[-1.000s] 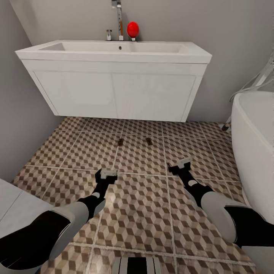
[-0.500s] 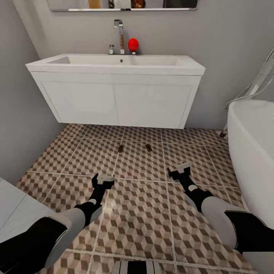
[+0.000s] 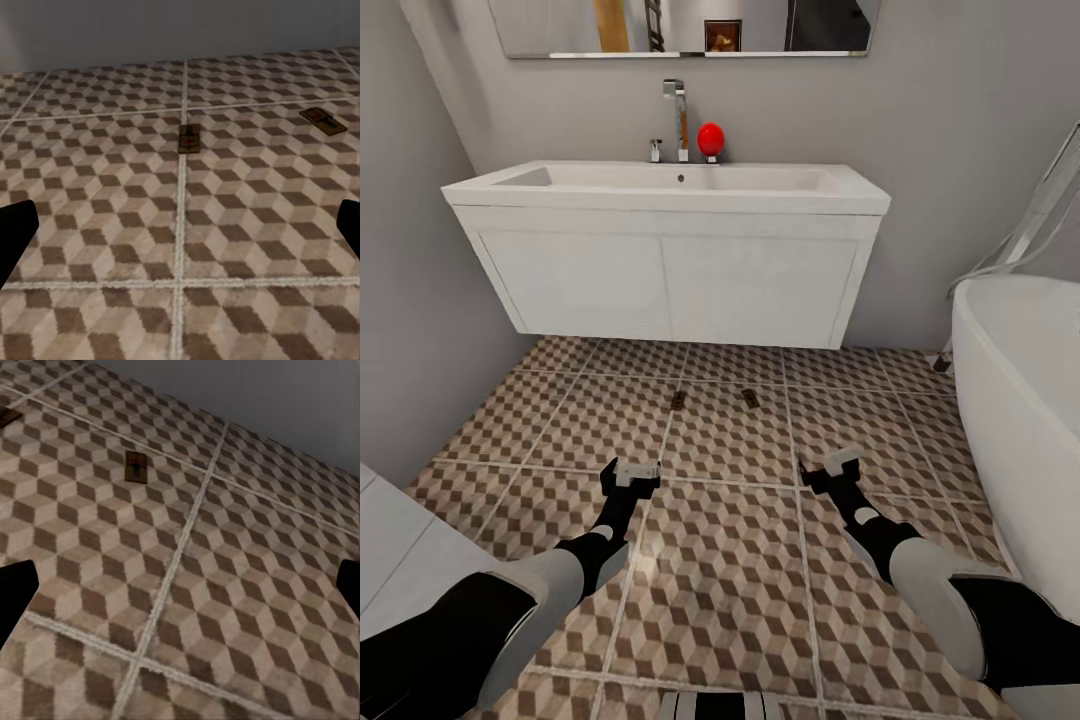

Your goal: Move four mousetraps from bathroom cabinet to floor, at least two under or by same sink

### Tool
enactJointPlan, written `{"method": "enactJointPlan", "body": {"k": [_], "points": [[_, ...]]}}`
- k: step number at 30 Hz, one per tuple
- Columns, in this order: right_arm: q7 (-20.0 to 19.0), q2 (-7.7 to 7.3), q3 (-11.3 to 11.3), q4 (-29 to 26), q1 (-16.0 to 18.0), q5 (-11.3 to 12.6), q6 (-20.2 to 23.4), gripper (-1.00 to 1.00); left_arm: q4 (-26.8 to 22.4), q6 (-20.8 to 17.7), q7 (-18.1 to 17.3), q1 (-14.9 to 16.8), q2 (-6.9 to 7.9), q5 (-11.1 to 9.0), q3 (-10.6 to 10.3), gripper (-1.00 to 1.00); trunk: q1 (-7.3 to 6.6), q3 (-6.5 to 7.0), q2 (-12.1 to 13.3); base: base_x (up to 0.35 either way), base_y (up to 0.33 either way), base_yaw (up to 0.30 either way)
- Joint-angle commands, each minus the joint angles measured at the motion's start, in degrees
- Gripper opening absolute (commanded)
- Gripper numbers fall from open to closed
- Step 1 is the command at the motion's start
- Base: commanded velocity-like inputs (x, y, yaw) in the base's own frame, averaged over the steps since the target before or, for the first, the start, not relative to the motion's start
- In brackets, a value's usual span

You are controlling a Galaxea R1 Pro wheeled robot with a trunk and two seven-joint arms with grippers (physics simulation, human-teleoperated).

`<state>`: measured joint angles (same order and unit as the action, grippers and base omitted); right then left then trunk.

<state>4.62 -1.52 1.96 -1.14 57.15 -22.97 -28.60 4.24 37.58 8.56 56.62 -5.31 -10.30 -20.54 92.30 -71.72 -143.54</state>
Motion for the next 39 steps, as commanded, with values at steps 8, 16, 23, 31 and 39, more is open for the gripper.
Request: {"method": "enactJointPlan", "body": {"k": [8,16,23,31,39], "points": [[0.45,-0.31,0.32,0.00,-3.39,-0.67,-0.39,1.00,0.29,0.28,0.08,-0.12,-0.37,-0.42,-0.56,1.00,-0.19,1.51,0.07,0.000,0.000,0.000],[0.47,-0.33,0.33,0.00,-3.84,-0.68,-0.33,1.00,0.32,0.15,0.06,-0.70,-0.40,-0.42,-0.56,1.00,-0.40,3.28,0.18,0.000,0.000,0.000],[0.48,-0.33,0.33,0.00,-3.88,-0.68,-0.32,1.00,0.33,0.06,0.06,-0.94,-0.40,-0.42,-0.56,1.00,-0.58,4.83,0.27,0.000,0.000,0.000],[0.48,-0.33,0.33,0.00,-3.89,-0.68,-0.34,1.00,0.33,0.04,0.06,-1.39,-0.40,-0.42,-0.56,1.00,-1.95,6.35,2.71,0.000,0.000,0.000],[0.48,-0.33,0.33,0.00,-3.89,-0.68,-0.33,1.00,0.33,0.03,0.05,-1.79,-0.40,-0.42,-0.56,1.00,-3.71,7.79,5.91,0.000,0.000,0.000]]}}
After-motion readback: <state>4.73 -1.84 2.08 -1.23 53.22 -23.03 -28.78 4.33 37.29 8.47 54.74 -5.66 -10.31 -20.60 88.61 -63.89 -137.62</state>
